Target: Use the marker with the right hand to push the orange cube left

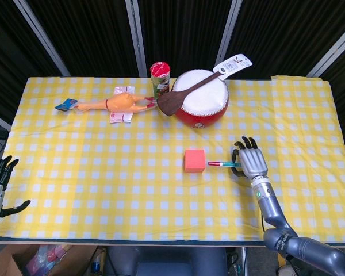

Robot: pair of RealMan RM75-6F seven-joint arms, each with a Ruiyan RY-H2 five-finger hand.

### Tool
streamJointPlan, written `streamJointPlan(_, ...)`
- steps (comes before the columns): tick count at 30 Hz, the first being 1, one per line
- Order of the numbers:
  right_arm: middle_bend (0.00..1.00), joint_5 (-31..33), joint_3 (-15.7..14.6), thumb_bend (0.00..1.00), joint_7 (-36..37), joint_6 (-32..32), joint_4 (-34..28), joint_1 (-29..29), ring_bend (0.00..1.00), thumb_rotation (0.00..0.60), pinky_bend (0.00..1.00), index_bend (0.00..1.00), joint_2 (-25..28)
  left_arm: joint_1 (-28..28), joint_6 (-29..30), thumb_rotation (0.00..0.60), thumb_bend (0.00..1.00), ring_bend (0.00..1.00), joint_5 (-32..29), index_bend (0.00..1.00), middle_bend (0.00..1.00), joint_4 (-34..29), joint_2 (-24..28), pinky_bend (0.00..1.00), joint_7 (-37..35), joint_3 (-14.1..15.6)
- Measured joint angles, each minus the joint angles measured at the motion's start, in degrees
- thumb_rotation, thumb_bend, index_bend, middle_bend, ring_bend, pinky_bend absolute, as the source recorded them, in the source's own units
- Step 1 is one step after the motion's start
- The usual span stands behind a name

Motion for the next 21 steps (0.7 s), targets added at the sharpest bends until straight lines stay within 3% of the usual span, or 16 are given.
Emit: streamJointPlan(21, 0.25, 1.32, 0.97, 0.54, -5.69, 0.85, -0.85, 4.08, 0.01, 0.600, 0.00, 0.69, -5.81, -0.10, -0.45, 0.600, 0.00, 0.00, 0.40, 0.00, 0.00, -0.21, 0.74, 0.00, -1.76, 0.35)
